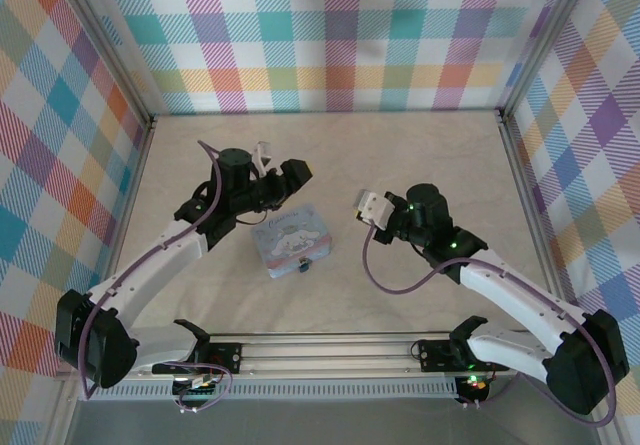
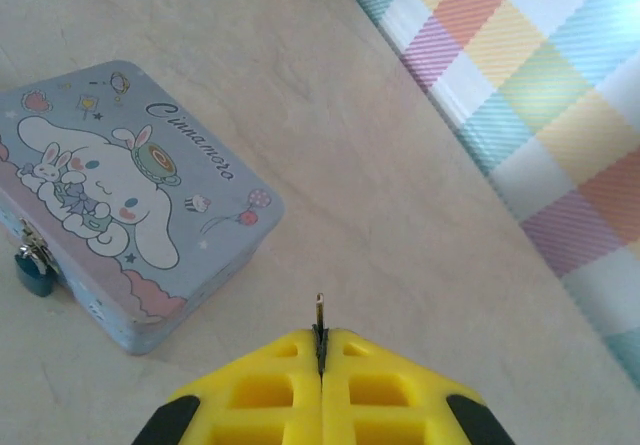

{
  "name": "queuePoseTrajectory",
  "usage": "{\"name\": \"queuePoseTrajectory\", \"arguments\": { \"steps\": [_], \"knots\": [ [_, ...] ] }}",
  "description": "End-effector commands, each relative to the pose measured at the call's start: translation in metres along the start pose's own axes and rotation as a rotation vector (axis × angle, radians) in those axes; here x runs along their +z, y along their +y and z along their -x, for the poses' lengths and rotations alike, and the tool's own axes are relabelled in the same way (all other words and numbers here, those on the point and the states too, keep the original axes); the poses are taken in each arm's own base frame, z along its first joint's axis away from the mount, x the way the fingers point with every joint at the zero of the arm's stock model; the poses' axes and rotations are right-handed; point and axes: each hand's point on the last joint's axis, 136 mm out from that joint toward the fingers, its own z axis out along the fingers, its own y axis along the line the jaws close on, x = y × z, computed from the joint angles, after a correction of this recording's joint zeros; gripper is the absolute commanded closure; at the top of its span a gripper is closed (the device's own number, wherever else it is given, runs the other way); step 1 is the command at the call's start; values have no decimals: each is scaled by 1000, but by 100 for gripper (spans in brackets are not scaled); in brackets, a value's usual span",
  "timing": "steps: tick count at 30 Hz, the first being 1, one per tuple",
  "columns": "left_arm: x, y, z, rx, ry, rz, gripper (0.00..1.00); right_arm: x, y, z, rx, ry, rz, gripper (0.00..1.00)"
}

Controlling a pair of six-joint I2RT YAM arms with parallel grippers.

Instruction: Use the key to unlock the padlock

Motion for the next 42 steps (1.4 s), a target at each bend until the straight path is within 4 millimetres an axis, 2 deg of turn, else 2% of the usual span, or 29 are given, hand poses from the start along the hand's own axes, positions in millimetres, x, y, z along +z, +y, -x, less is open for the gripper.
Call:
{"name": "queuePoseTrajectory", "arguments": {
  "steps": [1, 10, 15, 19, 29, 32, 36, 42],
  "knots": [
    [4, -30, -7, 13, 35, -76, 24, -1, -8, 25, -169, -60, -36, 100],
    [23, -48, -34, 62, 111, -108, 45, 7, -4, 31, -132, -63, -9, 100],
    [30, -48, -46, 86, 139, -97, 51, 9, -6, 33, -65, -54, -4, 100],
    [35, -48, -50, 78, 150, -93, 52, 12, -10, 34, 4, -24, 1, 100],
    [47, -28, -50, -129, 152, 15, 55, 22, -22, 25, -52, 51, -101, 100],
    [52, -26, -52, -209, 156, 11, 59, 25, -22, 25, -82, 60, -120, 100],
    [56, -19, -53, -289, 149, 34, 69, 29, -23, 25, -108, 70, -144, 100],
    [59, -12, -54, -336, 131, 56, 77, 31, -21, 26, -120, 63, -152, 100]
  ]
}}
